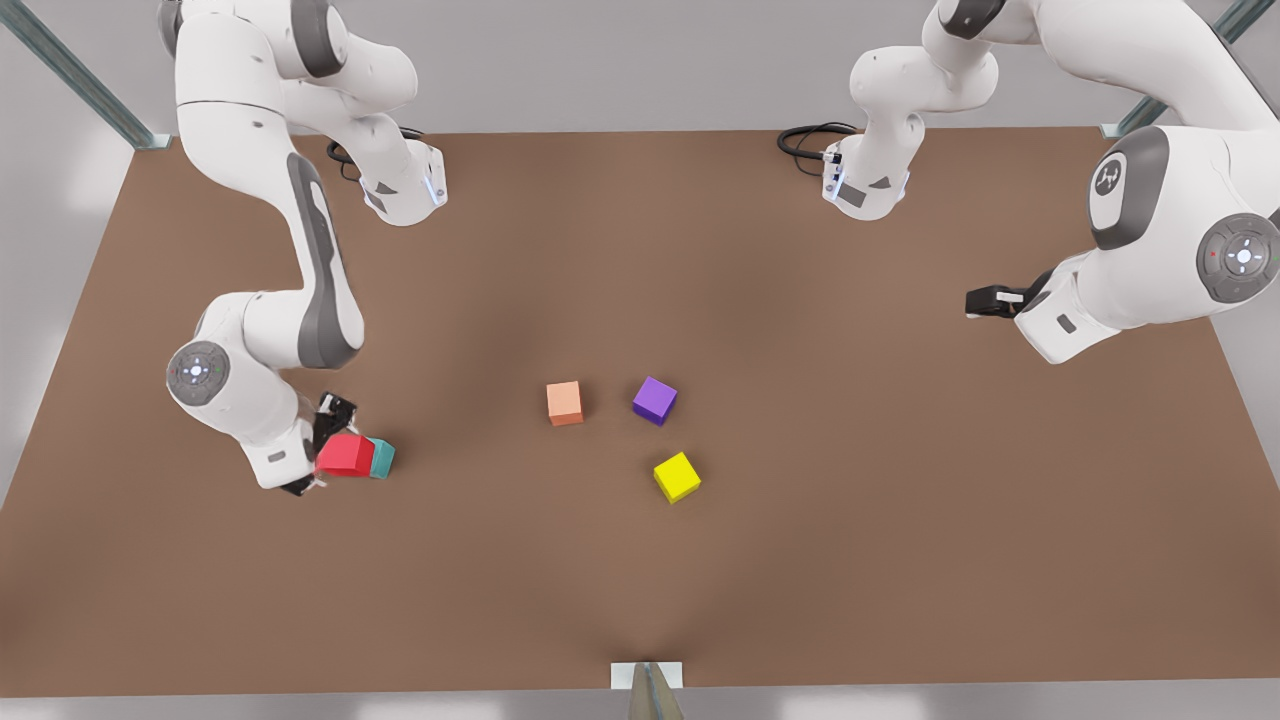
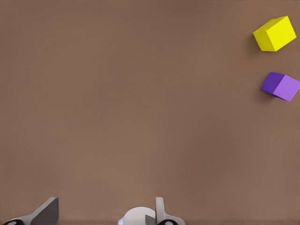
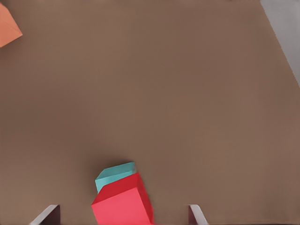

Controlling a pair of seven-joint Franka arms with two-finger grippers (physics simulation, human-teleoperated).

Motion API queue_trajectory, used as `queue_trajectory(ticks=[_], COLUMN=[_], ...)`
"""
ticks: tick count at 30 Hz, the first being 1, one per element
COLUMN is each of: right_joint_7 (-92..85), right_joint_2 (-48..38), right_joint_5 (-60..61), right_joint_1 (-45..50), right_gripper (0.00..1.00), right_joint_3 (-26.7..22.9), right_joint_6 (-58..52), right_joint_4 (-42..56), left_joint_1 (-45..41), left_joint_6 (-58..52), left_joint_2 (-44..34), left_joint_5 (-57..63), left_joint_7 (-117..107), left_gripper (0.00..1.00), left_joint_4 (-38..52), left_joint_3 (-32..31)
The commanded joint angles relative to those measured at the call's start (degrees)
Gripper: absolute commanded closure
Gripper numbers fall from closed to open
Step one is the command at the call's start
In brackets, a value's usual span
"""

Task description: Pick up red wooden cube and pass to hand red wooden cube and place in blue wooden cube

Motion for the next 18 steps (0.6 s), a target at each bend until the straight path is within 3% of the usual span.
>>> queue_trajectory(ticks=[1,3,4,6,8,12,13,14,18], right_joint_7=[35.90,57.53,59.24,59.75,61.69,61.52,61.96,63.71,64.86], right_joint_2=[1.19,0.05,-1.26,-11.53,-16.91,-13.31,-13.49,-13.49,-15.33], right_joint_5=[1.87,1.26,0.91,-1.81,-1.64,-6.65,-6.56,-6.83,-7.09], right_joint_1=[-0.59,-1.56,-1.56,-1.30,-0.24,0.02,-1.29,-10.52,-10.88], right_gripper=[0.00,0.00,0.00,0.00,0.00,0.00,0.00,0.00,0.00], right_joint_3=[-0.37,-0.55,-2.73,-3.36,-2.22,-2.22,-0.74,9.90,10.35], right_joint_6=[-10.10,-21.50,-28.63,-36.54,-40.25,-41.31,-41.22,-41.04,-40.43], right_joint_4=[3.59,9.72,13.78,12.13,10.18,15.37,14.59,14.41,13.44], left_joint_1=[0.00,-0.26,-0.61,-0.53,-0.44,-0.44,-0.44,-0.53,-0.53], left_joint_6=[-0.21,-2.23,-2.49,-3.72,-5.22,-8.03,-7.94,-7.85,-8.12], left_joint_2=[-0.05,-0.05,-0.05,-0.14,-0.05,-0.05,-0.05,-0.05,-0.05], left_joint_5=[-0.21,-0.39,-0.30,-0.39,-0.83,-1.00,-0.92,-0.92,-1.00], left_joint_7=[-0.67,-0.76,-0.76,-0.76,-0.76,-0.76,-0.76,-0.76,-0.85], left_gripper=[0.00,0.00,0.00,0.00,0.00,0.00,0.00,0.00,0.00], left_joint_4=[0.02,0.02,0.02,0.11,0.11,1.61,1.61,1.69,1.69], left_joint_3=[-0.04,-0.22,-0.31,-1.09,-1.80,-2.15,-2.15,-2.15,-2.33])
